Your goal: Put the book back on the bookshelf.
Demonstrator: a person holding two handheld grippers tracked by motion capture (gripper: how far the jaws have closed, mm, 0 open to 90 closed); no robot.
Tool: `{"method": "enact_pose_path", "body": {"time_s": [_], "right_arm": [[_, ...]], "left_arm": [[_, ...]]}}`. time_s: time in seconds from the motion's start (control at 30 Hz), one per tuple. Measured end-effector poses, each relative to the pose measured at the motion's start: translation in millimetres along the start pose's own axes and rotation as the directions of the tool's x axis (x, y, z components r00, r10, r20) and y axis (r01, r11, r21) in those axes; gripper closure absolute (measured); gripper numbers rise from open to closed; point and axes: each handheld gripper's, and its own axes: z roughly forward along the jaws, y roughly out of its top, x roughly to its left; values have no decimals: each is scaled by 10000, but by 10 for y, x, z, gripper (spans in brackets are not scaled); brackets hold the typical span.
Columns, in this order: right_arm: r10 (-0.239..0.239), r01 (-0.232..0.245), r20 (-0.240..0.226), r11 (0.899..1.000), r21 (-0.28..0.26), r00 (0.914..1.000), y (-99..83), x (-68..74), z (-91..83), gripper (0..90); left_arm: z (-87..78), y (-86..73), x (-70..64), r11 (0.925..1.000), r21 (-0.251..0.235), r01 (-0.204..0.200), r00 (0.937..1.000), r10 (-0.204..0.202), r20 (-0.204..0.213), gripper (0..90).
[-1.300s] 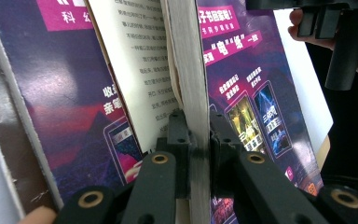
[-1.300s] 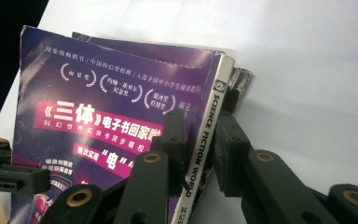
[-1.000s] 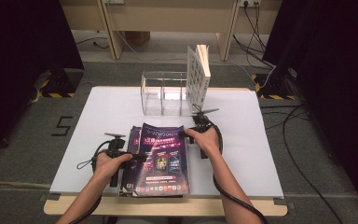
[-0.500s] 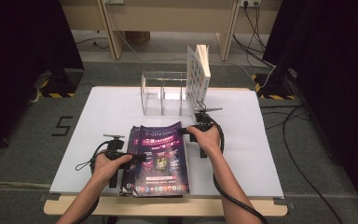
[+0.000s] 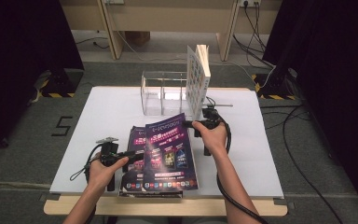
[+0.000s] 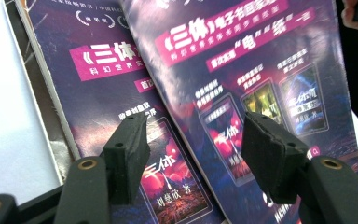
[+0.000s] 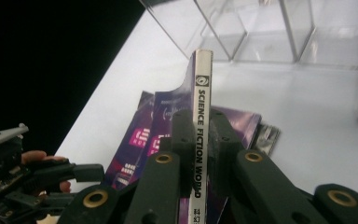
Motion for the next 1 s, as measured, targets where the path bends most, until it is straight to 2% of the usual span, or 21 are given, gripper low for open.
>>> {"method": "enact_pose_path", "body": {"time_s": [0.17,0.2,0.37,0.47,0.67,0.77,1.0], "right_arm": [[-407,427,238,9951,-891,9989,41,101,-170,835],[-625,656,320,9920,-1077,9975,56,124,-207,835],[-1102,1172,575,9835,-1380,9922,105,208,-302,835],[-1206,1278,538,9786,-1612,9912,122,249,-353,835],[-1544,1699,902,9643,-2032,9839,158,333,-417,836],[-1558,1746,994,9589,-2236,9828,162,359,-441,837],[-1888,2156,1215,9377,-2726,9745,185,446,-507,836]], "left_arm": [[-21,-27,16,9998,-171,-127,9995,122,-308,402],[-24,-30,14,9997,-190,-161,9993,155,-352,402],[-21,-43,4,9996,-132,-234,9991,229,-364,399],[-20,-46,12,9995,-66,-322,9983,318,-495,399],[-15,-47,16,9995,-62,-322,9982,318,-501,399],[-23,-44,16,9995,-103,-303,9980,296,-558,399],[-32,-36,17,9993,-153,-337,9977,327,-593,399]]}}
